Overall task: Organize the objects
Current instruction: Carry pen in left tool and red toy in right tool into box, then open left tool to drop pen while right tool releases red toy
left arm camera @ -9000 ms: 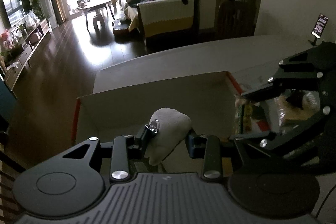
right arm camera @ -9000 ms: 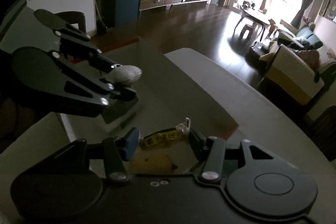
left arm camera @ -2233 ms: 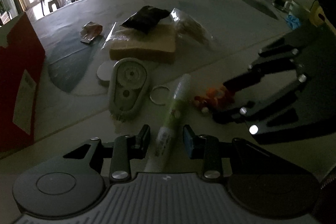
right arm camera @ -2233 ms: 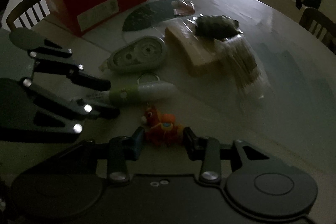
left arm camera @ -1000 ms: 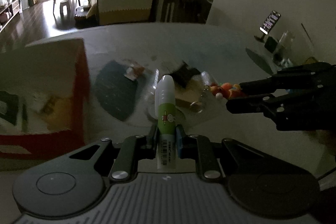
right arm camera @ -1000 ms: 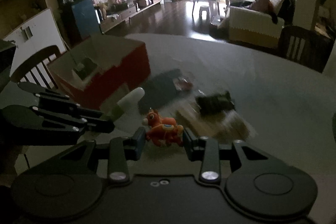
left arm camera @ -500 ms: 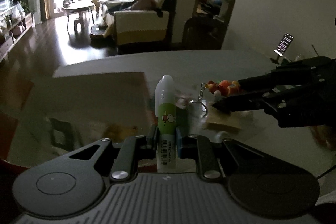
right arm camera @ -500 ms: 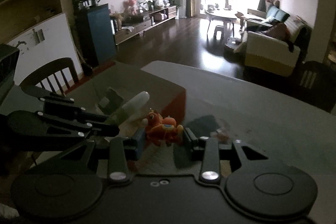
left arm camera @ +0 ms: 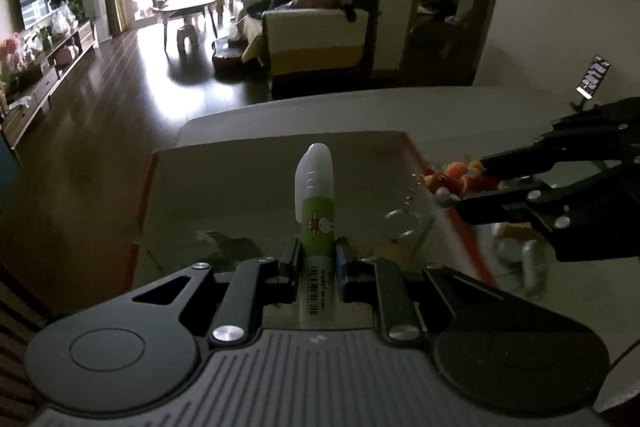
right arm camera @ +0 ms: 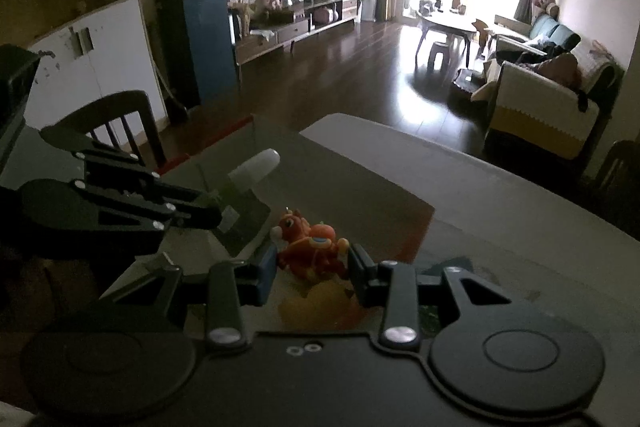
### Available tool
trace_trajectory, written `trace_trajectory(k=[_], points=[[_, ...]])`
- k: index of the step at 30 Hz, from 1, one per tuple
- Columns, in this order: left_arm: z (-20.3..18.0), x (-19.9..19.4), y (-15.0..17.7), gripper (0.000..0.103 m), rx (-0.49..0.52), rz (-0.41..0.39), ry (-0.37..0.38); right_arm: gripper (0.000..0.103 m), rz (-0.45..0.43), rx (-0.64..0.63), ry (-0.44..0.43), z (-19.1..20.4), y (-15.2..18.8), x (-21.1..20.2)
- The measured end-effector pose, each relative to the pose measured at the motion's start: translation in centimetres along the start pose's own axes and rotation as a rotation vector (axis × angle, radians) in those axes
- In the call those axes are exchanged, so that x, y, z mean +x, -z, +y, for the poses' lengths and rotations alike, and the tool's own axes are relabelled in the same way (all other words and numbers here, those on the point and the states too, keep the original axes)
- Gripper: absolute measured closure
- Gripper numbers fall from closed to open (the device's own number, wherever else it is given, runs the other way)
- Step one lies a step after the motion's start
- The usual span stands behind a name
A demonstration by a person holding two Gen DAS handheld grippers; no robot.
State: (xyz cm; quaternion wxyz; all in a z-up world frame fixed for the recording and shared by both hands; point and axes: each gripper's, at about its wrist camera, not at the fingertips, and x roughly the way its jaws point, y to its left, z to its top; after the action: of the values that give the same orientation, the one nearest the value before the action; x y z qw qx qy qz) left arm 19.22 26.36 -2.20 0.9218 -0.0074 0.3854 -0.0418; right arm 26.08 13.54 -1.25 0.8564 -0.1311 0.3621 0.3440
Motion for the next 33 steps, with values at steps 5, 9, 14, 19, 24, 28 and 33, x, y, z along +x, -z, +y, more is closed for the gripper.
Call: trace_trajectory(k=[5,9,14,19,24,28,33], points=[[2.3,2.4,-1.1,0.087,0.004,0.036,-0.003,0.066,0.05,-0.01,0.021,1.3,-0.4,3.0],[3.0,4.5,-1.7,0.087,0.02,0.069,-0.004,0.066,0.089,-0.018,0.033,1.9,-0.3,5.0],[2.8,7.6,-2.0,0.087,0.056,0.127,-0.002,0.067,0.153,-0.045,0.043,2.8,0.0,7.5],[2.4,9.4,-1.9,0.087,0.071,0.153,0.005,0.067,0.212,-0.059,0.038,3.5,0.8,9.6],[2.7,10.1,-2.4,0.087,0.051,0.154,0.013,0.067,0.251,-0.082,0.037,4.0,1.4,11.1],[3.4,10.9,-3.1,0.087,0.004,0.159,0.016,0.066,0.263,-0.079,0.037,4.4,1.5,11.6],[4.3,12.0,-3.8,0.087,-0.047,0.177,0.014,0.059,0.265,-0.056,0.026,3.9,1.1,11.3]])
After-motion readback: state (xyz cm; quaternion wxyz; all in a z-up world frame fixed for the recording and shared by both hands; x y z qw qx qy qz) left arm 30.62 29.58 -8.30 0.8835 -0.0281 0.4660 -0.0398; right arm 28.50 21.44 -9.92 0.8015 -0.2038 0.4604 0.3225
